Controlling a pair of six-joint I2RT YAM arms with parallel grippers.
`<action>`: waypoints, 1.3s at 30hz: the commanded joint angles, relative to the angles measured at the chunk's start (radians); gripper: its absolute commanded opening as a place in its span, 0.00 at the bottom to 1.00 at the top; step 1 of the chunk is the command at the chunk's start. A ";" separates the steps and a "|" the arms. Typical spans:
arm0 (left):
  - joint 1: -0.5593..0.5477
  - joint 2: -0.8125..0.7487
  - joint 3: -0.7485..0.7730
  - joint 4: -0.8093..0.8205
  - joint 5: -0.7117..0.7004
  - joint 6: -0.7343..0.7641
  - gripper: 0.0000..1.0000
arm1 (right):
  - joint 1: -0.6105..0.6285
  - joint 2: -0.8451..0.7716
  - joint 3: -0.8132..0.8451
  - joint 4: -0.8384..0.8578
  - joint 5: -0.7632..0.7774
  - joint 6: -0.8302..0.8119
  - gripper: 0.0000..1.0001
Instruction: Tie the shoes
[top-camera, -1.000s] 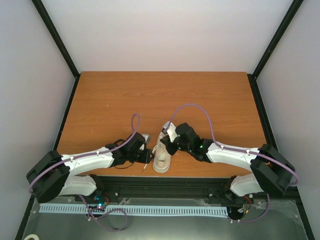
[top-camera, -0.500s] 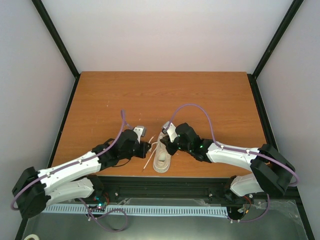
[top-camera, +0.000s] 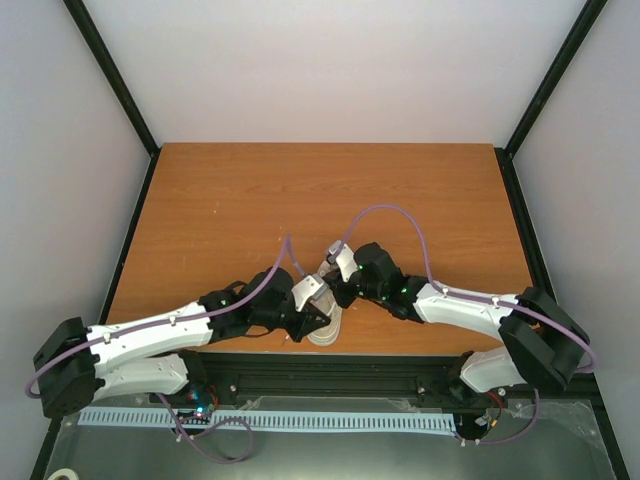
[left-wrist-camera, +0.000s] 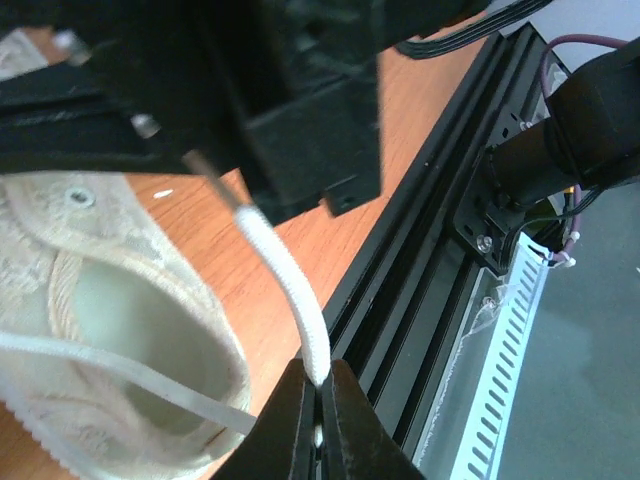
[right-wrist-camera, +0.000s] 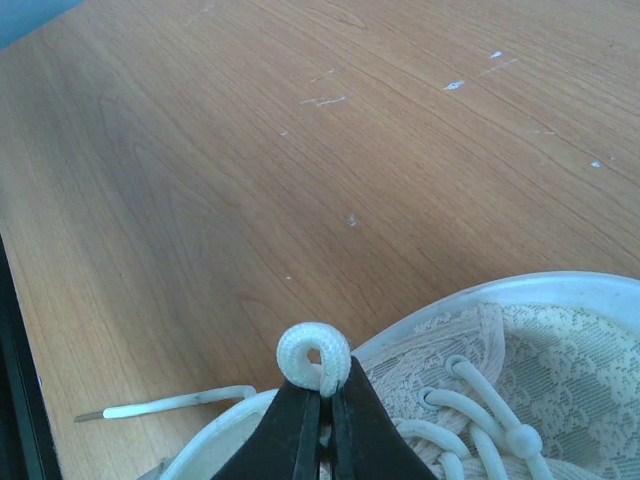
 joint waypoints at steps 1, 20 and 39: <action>-0.018 0.038 0.069 0.027 0.042 0.090 0.01 | -0.016 0.020 0.013 0.056 -0.042 0.014 0.03; -0.064 0.128 0.082 0.092 -0.116 0.006 0.29 | -0.020 0.030 0.017 0.057 -0.058 0.015 0.03; 0.169 -0.082 0.122 -0.110 -0.221 -0.102 0.53 | -0.020 0.027 0.011 0.066 -0.075 0.014 0.03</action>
